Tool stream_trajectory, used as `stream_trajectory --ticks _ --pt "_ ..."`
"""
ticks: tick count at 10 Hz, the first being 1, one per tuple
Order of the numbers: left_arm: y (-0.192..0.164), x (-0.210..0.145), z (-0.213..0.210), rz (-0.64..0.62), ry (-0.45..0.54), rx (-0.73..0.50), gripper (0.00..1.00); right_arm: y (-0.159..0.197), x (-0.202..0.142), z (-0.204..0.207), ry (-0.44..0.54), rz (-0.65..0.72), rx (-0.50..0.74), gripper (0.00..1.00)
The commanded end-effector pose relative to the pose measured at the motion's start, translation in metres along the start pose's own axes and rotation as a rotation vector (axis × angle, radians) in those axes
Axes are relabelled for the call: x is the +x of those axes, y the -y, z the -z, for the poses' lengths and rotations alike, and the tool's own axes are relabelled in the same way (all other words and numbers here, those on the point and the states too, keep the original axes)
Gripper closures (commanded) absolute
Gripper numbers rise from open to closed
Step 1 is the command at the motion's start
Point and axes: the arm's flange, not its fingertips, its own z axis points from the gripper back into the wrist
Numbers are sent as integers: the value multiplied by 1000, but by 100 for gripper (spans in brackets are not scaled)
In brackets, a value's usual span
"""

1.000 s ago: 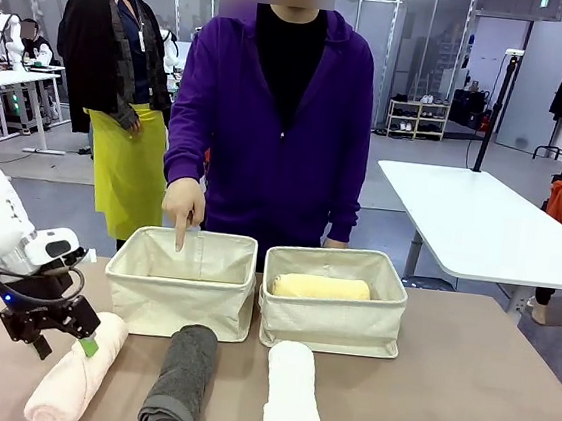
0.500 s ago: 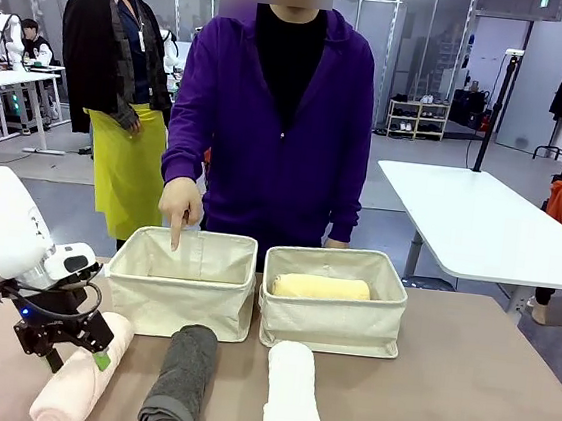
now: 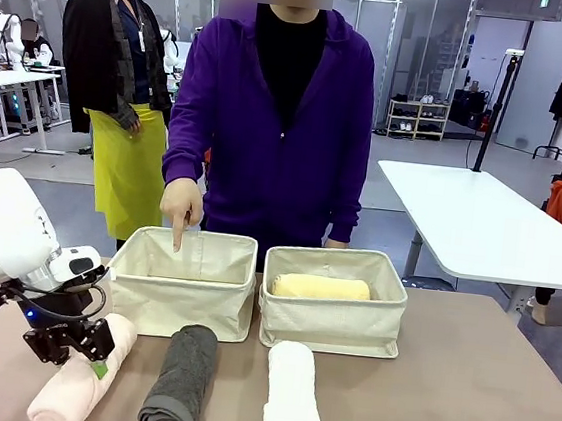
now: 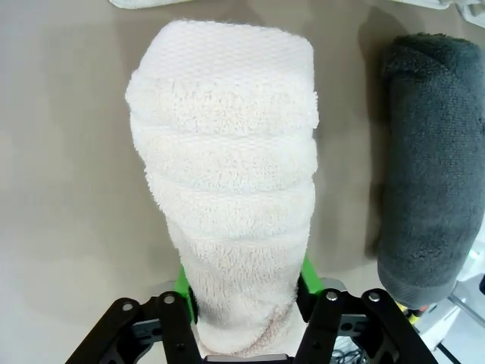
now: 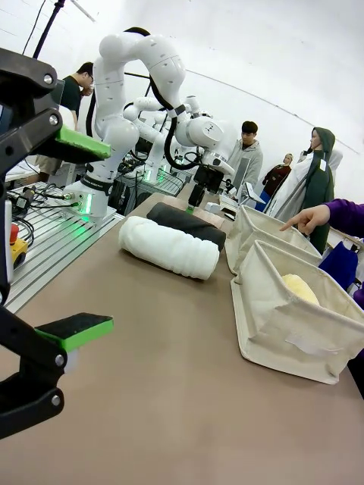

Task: Divide the towels into two baskets.
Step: Pick up one hotel-folded towel from the bottom of the table and place it in the Fabric basket indicated by the person.

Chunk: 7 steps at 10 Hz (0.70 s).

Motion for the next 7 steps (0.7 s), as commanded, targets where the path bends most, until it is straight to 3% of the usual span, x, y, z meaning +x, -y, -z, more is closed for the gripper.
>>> stream_trajectory --ticks 1,2,3,4,5,7 --pt "-9 -78 21 18 10 -11 60 -3 -2 0 15 -11 8 0" --pt "-9 -78 20 15 9 -14 76 -3 -2 0 15 -11 8 0" --pt "-9 -78 19 13 10 -28 80 -3 -2 0 15 -11 8 0" --pt "-9 -79 17 6 -17 -59 93 -3 -2 0 15 -11 8 0" --pt "-3 -1 -3 2 7 -10 93 -3 -2 0 15 -11 8 0" --pt "-3 -1 -3 2 7 -10 93 -3 -2 0 15 -11 8 0"
